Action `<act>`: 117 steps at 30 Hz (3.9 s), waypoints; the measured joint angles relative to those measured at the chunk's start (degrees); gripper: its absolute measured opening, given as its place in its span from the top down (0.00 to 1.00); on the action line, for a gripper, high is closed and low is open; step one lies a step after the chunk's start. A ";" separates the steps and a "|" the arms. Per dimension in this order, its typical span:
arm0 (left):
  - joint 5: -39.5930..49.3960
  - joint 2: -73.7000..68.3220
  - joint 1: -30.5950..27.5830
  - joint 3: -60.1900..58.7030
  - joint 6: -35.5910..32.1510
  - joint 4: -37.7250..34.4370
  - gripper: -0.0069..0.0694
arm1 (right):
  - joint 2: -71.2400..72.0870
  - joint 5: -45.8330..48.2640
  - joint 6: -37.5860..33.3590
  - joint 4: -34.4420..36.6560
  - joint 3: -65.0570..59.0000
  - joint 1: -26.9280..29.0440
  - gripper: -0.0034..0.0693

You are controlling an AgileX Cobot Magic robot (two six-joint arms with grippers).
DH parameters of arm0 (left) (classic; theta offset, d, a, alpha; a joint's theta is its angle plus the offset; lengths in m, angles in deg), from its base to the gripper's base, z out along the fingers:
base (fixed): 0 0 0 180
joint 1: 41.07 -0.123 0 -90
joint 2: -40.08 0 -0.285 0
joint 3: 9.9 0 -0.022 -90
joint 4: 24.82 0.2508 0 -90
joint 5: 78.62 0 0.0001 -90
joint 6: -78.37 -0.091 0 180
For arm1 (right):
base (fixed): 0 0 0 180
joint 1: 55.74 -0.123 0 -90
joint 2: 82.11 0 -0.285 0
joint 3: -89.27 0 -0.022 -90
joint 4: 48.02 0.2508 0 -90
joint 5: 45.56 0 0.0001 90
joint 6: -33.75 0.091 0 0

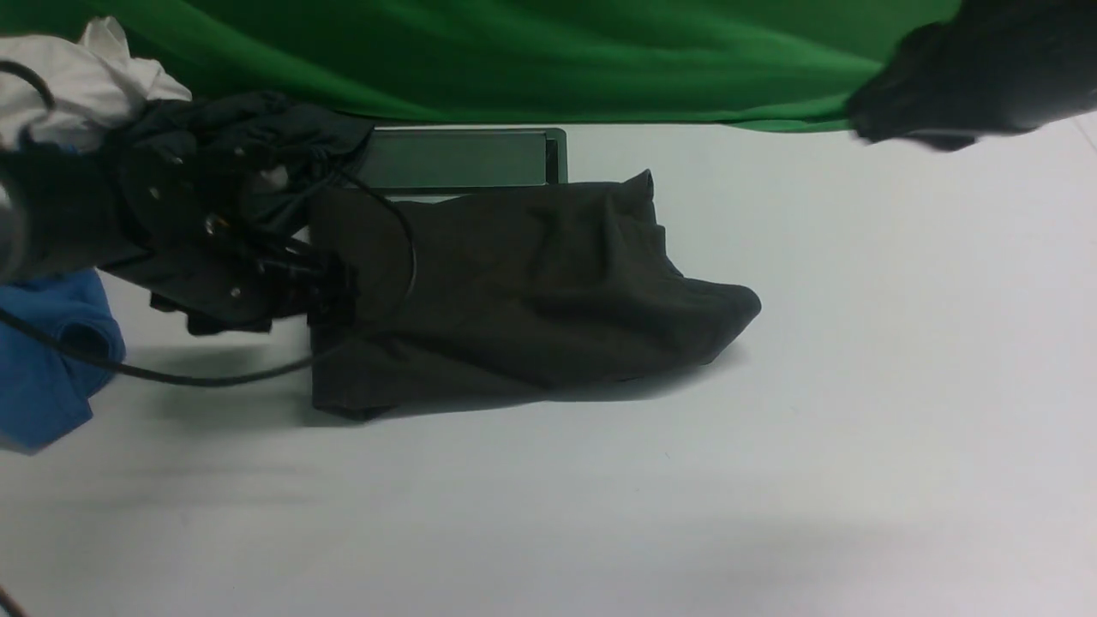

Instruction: Fold a long-sleeved shirt on a white desktop.

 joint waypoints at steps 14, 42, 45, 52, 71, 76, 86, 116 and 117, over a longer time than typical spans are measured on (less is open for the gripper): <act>16.22 27.13 0.00 2.37 -6.27 -6.13 0.00 | 35.60 -28.66 2.38 0.99 -41.14 1.09 0.80; 35.77 87.27 0.00 -15.33 -7.30 -9.21 0.89 | 68.49 -44.92 4.57 1.10 -61.05 0.66 0.67; 35.49 87.46 0.00 -15.40 -7.47 -9.16 0.89 | 68.49 -44.87 4.57 1.14 -61.05 0.66 0.66; 33.88 87.53 0.00 -15.78 -8.24 -6.93 0.89 | 68.49 -44.87 4.57 1.14 -61.05 0.66 0.63; -9.65 100.25 -1.00 -62.33 8.31 15.90 0.89 | 68.49 -44.30 4.64 1.14 -61.05 0.66 0.62; -9.95 100.41 -1.00 -62.33 8.31 15.90 0.89 | 68.49 -44.20 4.69 1.14 -61.05 0.66 0.62; -10.56 100.41 -1.00 -62.33 5.14 15.90 0.89 | 68.49 -44.20 4.69 1.14 -61.05 0.66 0.62; -11.47 100.41 -1.00 -62.33 4.97 15.90 0.88 | 68.49 -42.22 4.69 1.14 -62.19 0.66 0.62; -11.47 100.41 -1.00 -62.33 4.97 15.90 0.88 | 68.75 -42.09 4.69 1.14 -62.19 0.84 0.62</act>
